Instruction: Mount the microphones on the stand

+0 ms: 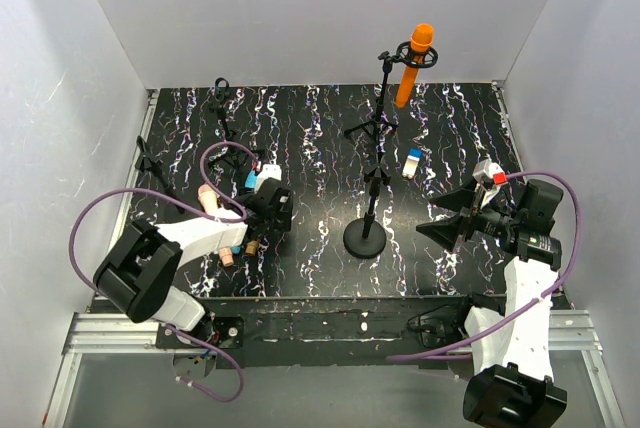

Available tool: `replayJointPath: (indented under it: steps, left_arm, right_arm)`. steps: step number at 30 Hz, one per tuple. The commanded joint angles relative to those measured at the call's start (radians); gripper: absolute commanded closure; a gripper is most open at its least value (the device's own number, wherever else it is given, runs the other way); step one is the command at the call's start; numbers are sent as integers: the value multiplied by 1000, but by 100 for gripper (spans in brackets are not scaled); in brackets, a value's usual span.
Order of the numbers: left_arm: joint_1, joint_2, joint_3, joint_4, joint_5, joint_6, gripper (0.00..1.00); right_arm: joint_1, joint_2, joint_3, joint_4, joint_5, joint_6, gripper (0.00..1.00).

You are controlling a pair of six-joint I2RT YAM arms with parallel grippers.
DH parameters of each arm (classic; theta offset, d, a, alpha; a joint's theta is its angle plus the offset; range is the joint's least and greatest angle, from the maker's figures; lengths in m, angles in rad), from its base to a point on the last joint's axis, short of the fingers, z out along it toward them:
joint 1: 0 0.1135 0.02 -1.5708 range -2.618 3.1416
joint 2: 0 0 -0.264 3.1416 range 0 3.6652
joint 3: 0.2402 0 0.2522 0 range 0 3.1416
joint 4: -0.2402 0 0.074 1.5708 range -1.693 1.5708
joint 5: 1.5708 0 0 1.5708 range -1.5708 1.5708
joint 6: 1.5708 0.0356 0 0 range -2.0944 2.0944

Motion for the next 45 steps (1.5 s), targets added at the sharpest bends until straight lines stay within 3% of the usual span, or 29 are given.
replayJointPath:
  steps: [1, 10, 16, 22, 28, 32, 39, 45]
  left_arm:
    - [4, 24, 47, -21, 12, -17, 25]
    - [4, 84, 80, -52, 102, -19, 59]
    - [4, 136, 91, -47, 176, -24, 59]
    - [4, 172, 99, -37, 237, -25, 47]
    - [4, 196, 97, -32, 246, -27, 46]
    - [6, 210, 105, -49, 231, -27, 57]
    - [-3, 218, 122, -77, 237, -25, 86]
    - [-6, 65, 97, 29, 445, 36, 100]
  right_arm:
    - [3, 1, 3, -3, -3, -17, 3]
    - [3, 3, 6, -7, -5, -21, 3]
    - [3, 1, 9, -18, -5, -31, 3]
    - [3, 0, 10, -23, -5, -34, 3]
    - [3, -2, 12, -26, -2, -35, 3]
    - [1, -3, 12, -24, 0, -37, 3]
    - [3, -2, 12, -26, 0, -38, 3]
    - [1, -3, 13, -30, 8, -41, 3]
